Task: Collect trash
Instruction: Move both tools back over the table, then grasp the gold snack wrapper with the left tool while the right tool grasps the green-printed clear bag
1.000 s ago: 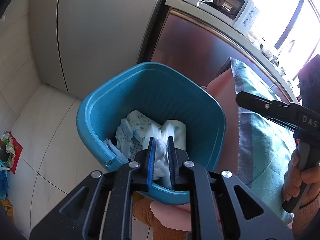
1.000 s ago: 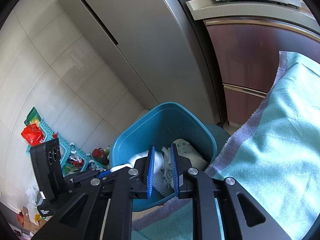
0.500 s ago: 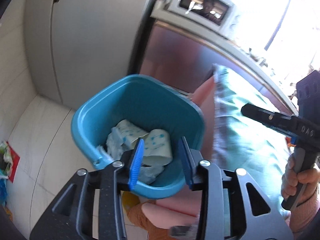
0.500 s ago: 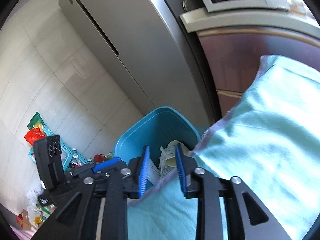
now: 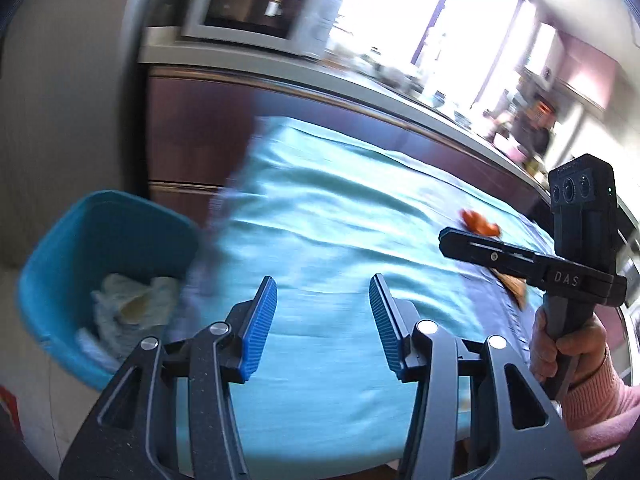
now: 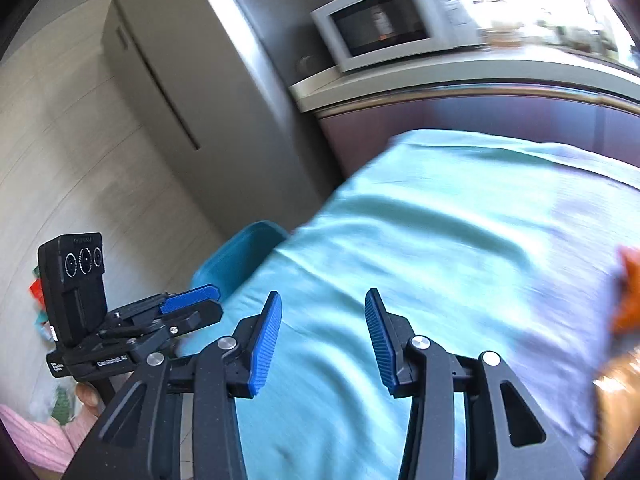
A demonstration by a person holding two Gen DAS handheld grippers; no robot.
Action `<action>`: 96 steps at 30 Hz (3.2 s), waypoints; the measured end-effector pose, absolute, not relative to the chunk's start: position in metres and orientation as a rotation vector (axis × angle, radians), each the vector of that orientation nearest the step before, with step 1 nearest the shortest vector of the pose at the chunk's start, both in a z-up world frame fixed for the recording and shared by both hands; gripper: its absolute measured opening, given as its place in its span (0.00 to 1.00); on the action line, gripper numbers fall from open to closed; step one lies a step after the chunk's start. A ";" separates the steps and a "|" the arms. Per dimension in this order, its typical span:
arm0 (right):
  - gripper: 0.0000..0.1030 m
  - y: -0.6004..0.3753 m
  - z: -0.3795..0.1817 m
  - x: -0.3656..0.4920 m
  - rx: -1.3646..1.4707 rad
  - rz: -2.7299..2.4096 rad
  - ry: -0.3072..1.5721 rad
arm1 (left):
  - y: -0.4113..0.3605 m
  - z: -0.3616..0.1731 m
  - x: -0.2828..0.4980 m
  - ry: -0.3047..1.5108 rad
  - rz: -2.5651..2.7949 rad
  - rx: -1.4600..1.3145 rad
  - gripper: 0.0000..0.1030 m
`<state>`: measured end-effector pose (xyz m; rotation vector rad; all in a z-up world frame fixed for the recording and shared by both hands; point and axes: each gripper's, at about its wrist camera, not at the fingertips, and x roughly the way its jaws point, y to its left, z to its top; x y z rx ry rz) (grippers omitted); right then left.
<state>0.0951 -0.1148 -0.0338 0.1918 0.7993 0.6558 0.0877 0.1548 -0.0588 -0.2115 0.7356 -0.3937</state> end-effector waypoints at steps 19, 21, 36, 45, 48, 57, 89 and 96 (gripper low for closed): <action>0.47 -0.329 -0.048 0.040 0.354 0.161 0.703 | -0.036 -0.066 0.101 0.838 -0.739 -0.062 0.46; 0.48 -0.346 -0.048 0.036 0.366 0.122 0.691 | -0.052 -0.068 0.102 0.852 -0.768 -0.052 0.46; 0.58 -0.396 -0.072 0.034 0.427 0.095 0.748 | -0.131 -0.085 0.117 0.973 -0.865 -0.025 0.46; 0.47 -0.387 -0.076 0.037 0.413 0.175 0.784 | -0.148 -0.089 0.130 1.023 -0.855 -0.044 0.46; 0.32 -0.381 -0.076 0.037 0.395 0.196 0.792 | -0.152 -0.091 0.137 1.032 -0.844 -0.056 0.45; 0.19 -0.372 -0.075 0.039 0.386 0.239 0.793 | -0.153 -0.093 0.145 1.041 -0.793 -0.050 0.19; 0.15 -0.357 -0.073 0.041 0.426 0.310 0.777 | -0.146 -0.086 0.131 0.987 -0.804 -0.040 0.08; 0.13 -0.358 -0.065 0.038 0.467 0.328 0.734 | -0.111 -0.073 0.122 0.934 -0.797 -0.066 0.08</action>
